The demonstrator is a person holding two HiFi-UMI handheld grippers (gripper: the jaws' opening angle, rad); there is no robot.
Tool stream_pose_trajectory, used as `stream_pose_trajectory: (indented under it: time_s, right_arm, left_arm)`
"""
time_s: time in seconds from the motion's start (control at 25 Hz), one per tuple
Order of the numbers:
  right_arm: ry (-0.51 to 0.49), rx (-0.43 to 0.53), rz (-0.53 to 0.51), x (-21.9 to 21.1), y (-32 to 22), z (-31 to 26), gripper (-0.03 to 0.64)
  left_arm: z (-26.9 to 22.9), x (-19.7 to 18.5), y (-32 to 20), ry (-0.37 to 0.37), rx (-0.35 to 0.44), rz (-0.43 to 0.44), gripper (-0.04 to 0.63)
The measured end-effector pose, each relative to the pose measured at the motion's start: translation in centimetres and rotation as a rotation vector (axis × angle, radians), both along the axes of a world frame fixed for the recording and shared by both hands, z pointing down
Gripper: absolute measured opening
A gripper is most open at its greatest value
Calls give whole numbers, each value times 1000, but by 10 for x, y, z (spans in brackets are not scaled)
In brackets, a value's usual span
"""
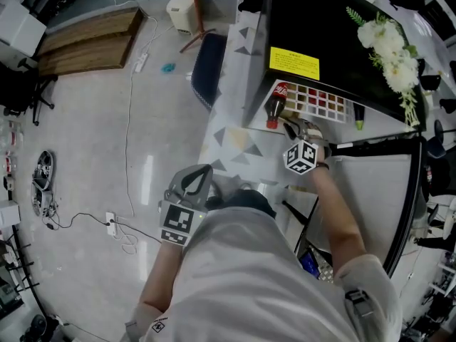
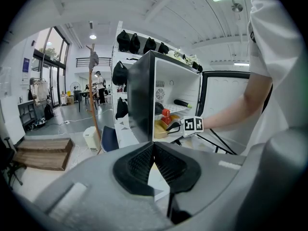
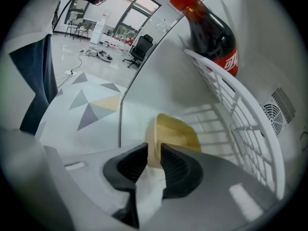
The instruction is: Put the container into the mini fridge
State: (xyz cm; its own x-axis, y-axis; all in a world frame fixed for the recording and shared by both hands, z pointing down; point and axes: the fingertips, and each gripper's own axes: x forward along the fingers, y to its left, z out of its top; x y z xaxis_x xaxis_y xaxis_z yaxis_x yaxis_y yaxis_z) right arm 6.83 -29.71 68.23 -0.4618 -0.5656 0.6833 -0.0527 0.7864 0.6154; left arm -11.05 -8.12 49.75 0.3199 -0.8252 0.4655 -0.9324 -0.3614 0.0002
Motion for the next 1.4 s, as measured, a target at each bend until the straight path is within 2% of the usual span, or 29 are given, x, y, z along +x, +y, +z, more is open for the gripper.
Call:
stream_pose_trajectory:
  time_s: [0.4, 0.72, 0.96, 1.4]
  right_arm:
    - [-89, 33, 88, 2, 16, -36, 81]
    - [-170, 9, 152, 4, 45, -71, 5]
    - [-289, -49, 235, 4, 65, -103, 3]
    - [-489, -100, 343, 14, 96, -165, 3]
  left_arm:
    - [-4, 8, -8, 22, 9, 52, 9]
    - [-11, 21, -19, 45, 28, 127, 9]
    - [-16, 31, -29, 61, 43, 185, 9]
    - [-29, 58, -55, 85, 84, 291, 9]
